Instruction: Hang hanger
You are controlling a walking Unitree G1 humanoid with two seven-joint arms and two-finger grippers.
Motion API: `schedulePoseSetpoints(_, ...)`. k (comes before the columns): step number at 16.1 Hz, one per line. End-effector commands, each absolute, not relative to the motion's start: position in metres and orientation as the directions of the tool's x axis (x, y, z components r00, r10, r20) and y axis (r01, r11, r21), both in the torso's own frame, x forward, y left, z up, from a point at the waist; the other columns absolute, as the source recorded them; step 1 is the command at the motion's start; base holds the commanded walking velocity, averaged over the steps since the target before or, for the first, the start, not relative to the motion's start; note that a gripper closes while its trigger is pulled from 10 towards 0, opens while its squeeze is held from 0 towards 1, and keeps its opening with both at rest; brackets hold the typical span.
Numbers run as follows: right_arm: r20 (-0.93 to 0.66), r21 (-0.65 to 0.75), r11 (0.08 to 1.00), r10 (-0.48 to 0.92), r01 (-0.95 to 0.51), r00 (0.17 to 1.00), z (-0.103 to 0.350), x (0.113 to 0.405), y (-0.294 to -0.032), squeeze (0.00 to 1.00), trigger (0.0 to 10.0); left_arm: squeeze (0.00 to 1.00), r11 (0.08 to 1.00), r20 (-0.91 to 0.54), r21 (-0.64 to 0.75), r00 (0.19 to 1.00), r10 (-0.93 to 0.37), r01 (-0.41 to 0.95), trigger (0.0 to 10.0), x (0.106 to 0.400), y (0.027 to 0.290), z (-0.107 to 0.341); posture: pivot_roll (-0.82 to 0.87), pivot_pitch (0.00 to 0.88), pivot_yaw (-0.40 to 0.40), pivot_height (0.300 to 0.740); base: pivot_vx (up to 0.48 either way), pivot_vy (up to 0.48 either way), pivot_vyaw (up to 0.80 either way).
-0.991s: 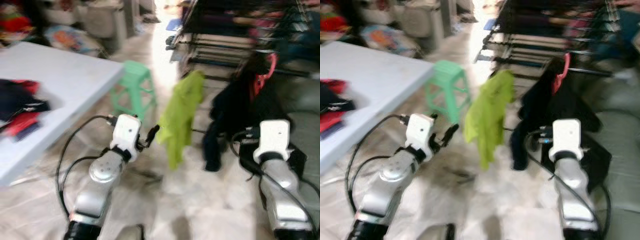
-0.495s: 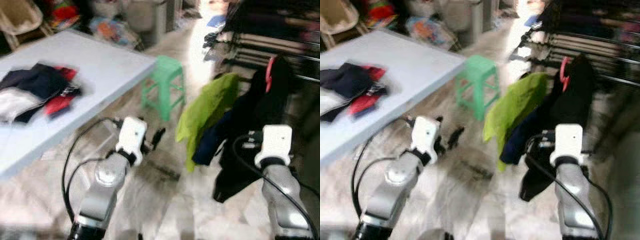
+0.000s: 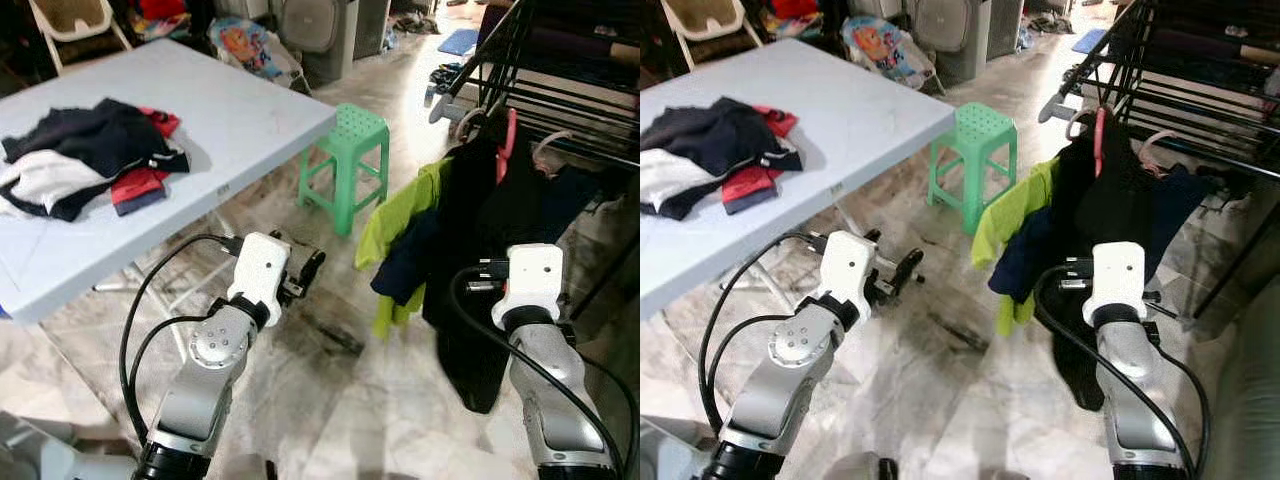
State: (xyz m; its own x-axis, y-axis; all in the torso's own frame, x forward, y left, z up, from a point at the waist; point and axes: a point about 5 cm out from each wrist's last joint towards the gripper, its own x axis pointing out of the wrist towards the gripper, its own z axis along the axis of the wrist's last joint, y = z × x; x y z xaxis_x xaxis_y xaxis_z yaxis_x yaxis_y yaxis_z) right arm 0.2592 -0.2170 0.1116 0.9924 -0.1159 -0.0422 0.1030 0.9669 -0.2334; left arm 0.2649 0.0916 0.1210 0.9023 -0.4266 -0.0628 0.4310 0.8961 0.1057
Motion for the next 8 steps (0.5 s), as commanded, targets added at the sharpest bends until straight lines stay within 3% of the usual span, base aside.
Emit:
schedulePoseSetpoints(1,-0.005,-0.236,0.969,-0.079,0.076,0.997,0.1208,0.2650,-0.2115,0.00,10.0,0.00,0.904,-0.051,0.114,0.912,-0.408,0.411,10.0,0.2645,0.0942,0.1226,-0.03,0.000,-0.040,0.740,0.000,0.000,0.00)
schedulePoseSetpoints(8,0.004,-0.235,0.969,-0.070,0.069,0.998,0.1218,0.2656,-0.2099,0.00,10.0,0.00,0.902,-0.046,0.115,0.909,-0.415,0.417,10.0,0.2680,0.0911,0.1224,-0.05,0.000,-0.027,0.740,-0.264,0.000,0.00)
